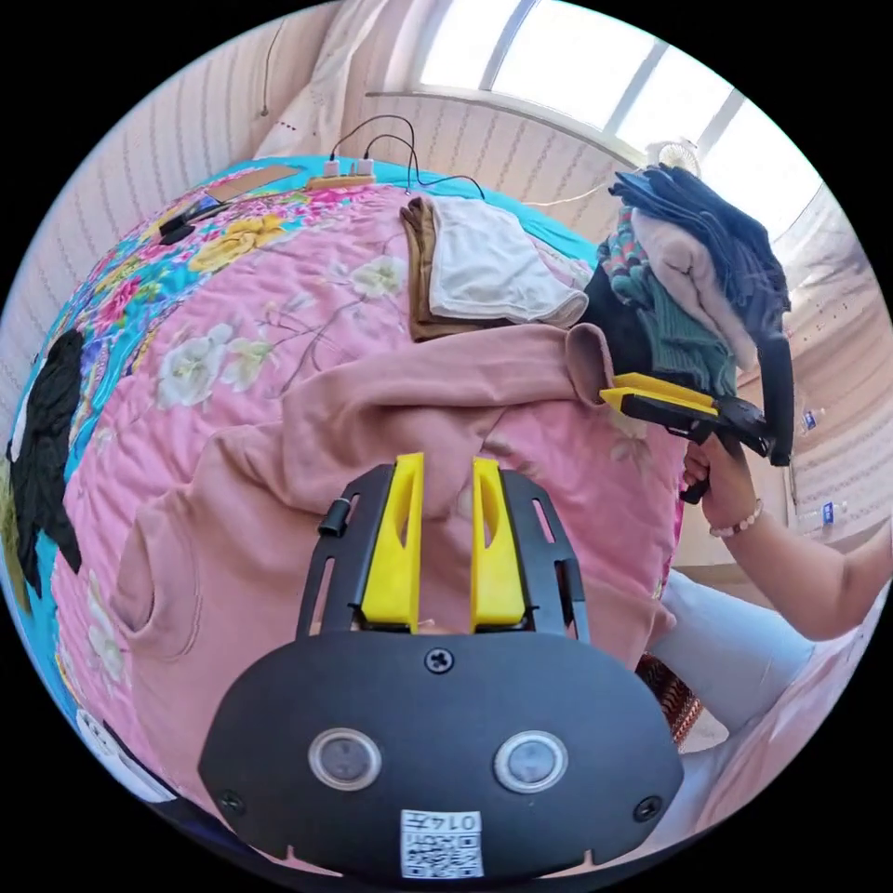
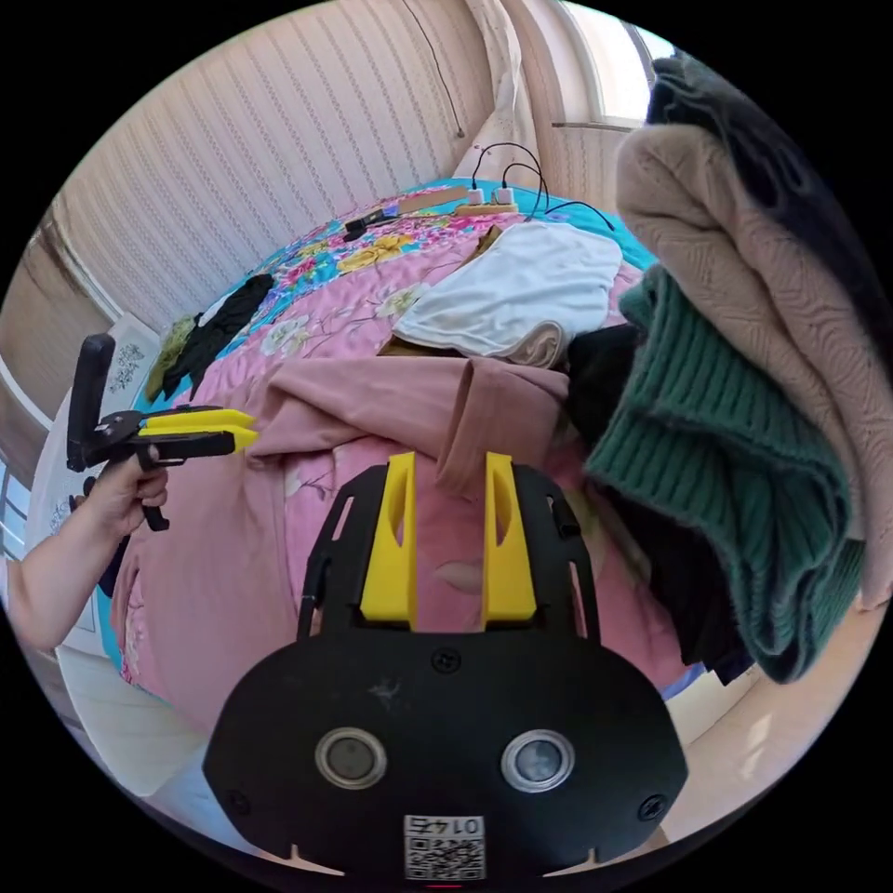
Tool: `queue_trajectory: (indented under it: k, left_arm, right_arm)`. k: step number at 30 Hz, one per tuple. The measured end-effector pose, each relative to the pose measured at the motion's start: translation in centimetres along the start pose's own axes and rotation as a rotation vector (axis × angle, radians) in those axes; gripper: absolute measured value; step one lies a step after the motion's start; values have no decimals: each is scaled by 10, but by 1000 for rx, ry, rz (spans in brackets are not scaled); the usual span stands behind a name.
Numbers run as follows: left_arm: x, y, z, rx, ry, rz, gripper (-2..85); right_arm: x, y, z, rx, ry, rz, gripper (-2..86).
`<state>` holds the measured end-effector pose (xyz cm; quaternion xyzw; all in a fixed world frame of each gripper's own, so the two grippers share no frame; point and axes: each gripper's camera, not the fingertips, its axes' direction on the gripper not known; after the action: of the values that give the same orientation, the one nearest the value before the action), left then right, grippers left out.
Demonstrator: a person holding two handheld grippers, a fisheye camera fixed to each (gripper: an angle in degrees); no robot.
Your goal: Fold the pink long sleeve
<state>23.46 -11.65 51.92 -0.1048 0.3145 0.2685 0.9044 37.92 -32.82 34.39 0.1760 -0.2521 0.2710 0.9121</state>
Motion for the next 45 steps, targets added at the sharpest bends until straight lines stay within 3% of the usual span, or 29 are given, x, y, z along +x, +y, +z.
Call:
queue_trajectory:
  k: [3,6,15,21,25,27,29,31,37,39,41,45]
  left_arm:
    - [12,-26,76,-163,-29,12,72]
    - [24,-33,108,-176,-39,52,54]
    - [62,-48,94,-141,85,280,49]
    - [82,-56,133,-204,130,343,61]
    - [112,-65,147,-202,122,437,58]
    - [129,-72,152,-174,134,484,61]
    - [157,-82,166,-153,124,556,65]
    - [174,-89,181,-139,123,599,66]
    - [204,-110,237,-125,224,622,71]
    - [212,-118,256,-120,224,626,77]
    - [226,-131,284,-135,245,644,83]
    - [250,-141,339,-215,217,704,78]
  right_arm:
    - [28,5,17,-105,47,21,74]
    - [68,15,0,-100,-75,80,33]
    - [176,74,-188,195,-215,171,10]
    - [261,123,-185,-23,-150,338,10]
    - [326,163,-191,61,-363,589,10]
    - [352,178,-197,163,-553,734,12]
    - [376,198,-198,338,-892,964,15]
    - [382,201,-198,417,-1012,998,20]
    - [421,214,-226,496,-841,889,36]
    - [432,217,-233,436,-733,846,40]
    - [439,212,-228,234,-562,744,50]
    - [441,206,-210,96,-512,678,57]
